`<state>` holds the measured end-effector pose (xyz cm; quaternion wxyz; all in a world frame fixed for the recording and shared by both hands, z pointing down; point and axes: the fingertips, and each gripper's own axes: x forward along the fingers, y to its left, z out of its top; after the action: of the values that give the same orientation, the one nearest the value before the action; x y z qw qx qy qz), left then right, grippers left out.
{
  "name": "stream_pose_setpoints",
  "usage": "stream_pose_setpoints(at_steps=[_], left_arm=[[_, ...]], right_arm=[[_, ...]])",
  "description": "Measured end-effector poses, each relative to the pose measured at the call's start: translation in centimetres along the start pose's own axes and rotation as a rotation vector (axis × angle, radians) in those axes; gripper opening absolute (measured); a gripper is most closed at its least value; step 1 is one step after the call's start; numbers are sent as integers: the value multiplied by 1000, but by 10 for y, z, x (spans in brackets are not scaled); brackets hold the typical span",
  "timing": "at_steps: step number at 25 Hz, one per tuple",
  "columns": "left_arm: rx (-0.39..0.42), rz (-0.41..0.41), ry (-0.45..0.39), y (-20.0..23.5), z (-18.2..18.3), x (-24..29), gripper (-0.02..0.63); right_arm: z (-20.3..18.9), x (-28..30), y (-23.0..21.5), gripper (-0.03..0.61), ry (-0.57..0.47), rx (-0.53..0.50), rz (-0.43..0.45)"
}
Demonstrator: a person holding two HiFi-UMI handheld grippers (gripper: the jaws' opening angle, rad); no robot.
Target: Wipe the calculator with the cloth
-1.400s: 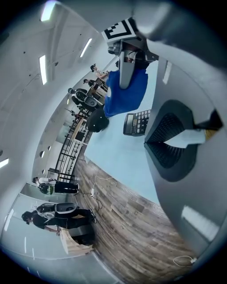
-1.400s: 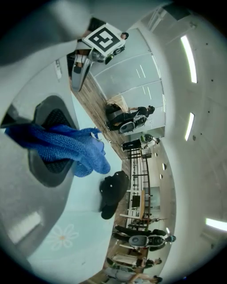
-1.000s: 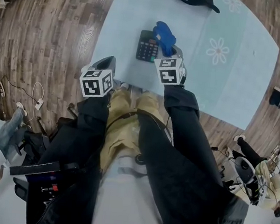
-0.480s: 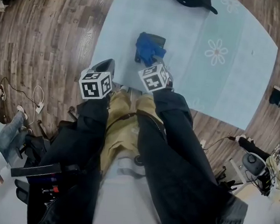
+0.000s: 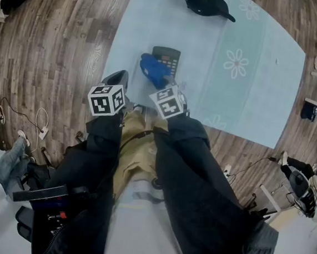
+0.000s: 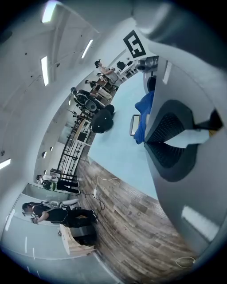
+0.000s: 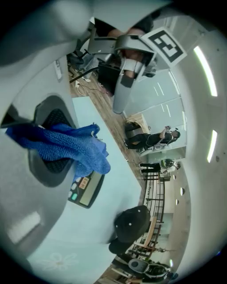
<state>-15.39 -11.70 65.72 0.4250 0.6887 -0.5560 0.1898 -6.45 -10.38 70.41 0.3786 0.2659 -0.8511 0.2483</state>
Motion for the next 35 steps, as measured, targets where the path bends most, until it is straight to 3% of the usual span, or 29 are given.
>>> stream_pose_setpoints(at_steps=[4, 12, 20, 26, 31, 35], left_arm=[[23, -29, -55, -16, 27, -6, -4], [130, -140, -217, -79, 114, -28, -5], [223, -234, -402, -144, 205, -56, -5], [288, -285, -529, -180, 246, -101, -5], [359, -290, -657, -199, 276, -145, -5], [394, -266, -811, -215, 302, -186, -5]], right_arm=[[30, -44, -13, 67, -130, 104, -33], [132, -160, -39, 67, -469, 232, -97], [202, -265, -80, 67, -740, 257, -184], [229, -329, -84, 67, -893, 228, -243], [242, -365, -77, 67, -992, 196, -289], [250, -389, -73, 67, -1050, 146, -324]])
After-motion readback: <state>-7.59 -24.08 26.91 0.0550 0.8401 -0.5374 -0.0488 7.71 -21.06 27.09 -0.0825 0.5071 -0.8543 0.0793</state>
